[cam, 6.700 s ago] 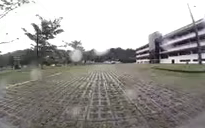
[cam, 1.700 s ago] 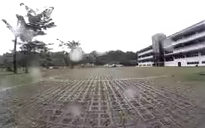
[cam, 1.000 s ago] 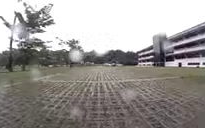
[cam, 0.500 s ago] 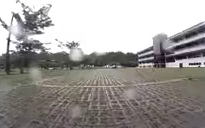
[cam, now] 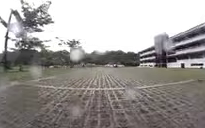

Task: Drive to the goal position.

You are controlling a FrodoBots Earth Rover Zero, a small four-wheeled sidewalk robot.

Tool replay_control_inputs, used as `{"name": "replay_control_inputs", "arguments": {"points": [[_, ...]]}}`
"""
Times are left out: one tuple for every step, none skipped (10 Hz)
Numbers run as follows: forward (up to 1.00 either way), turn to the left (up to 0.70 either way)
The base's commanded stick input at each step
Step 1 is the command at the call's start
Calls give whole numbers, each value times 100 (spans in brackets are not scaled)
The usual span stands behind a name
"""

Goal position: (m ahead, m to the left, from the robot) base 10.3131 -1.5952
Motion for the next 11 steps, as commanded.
{"name": "replay_control_inputs", "arguments": {"points": [[85,0],[85,0],[85,0],[85,0],[85,0],[85,0],[85,0],[85,0],[85,0],[85,0],[85,0]]}}
